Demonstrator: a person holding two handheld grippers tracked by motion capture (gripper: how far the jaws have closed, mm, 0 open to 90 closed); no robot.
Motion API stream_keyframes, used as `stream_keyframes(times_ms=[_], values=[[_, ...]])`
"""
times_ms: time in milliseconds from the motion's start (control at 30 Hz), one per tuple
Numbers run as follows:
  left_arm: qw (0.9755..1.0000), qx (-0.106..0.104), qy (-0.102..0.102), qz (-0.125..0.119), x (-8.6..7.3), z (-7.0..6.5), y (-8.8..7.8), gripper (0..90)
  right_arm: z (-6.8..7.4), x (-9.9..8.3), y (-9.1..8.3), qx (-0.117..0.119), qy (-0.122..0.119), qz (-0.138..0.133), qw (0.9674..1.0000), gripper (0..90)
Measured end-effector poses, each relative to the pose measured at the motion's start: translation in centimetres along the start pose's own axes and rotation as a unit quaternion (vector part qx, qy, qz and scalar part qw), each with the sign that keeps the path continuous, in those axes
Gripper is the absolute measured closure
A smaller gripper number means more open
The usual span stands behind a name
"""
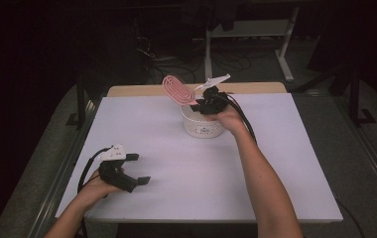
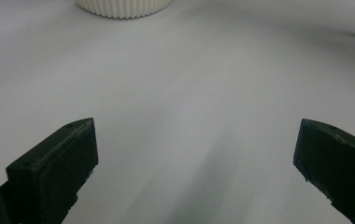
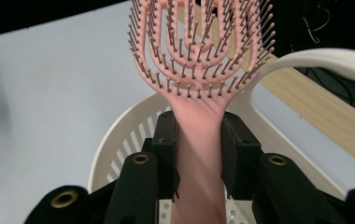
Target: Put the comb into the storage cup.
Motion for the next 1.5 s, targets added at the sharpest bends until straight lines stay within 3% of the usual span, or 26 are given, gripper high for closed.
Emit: stream_keyframes(times_ms=[533,967,1100,1500], values=[[1.0000,0.001,0.000,-0.001,0.0,0.0,-0.1,0.0,0.1,-0.3,0.8,-0.013,-0.012,0.049,0.9987,67.1],[1.0000,0.000,0.000,0.000,0.0,0.0,-0.1,0.0,-0.3,-0.8,-0.2,-0.006,0.002,0.074,0.9972,44.1],[1.0000,-0.001,0.000,0.000,0.1,-0.1,0.0,0.0,-0.6,-1.0,-0.9,-0.018,-0.001,0.076,0.9970,37.0],[1.0000,0.000,-0.003,-0.002,0.1,-0.1,-0.1,0.0,-0.7,-0.5,-3.6,-0.005,0.028,0.048,0.9985,29.6]])
Point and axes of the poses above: each handheld gripper's, and its own axes: y roughly forward along the jaws, x roughly out of its top, z roughly to its left, the point moved 6 cm from there along y, roughly forward along the jaws, and after that the axes turned 8 degrees about y, right-handed, at the moved point
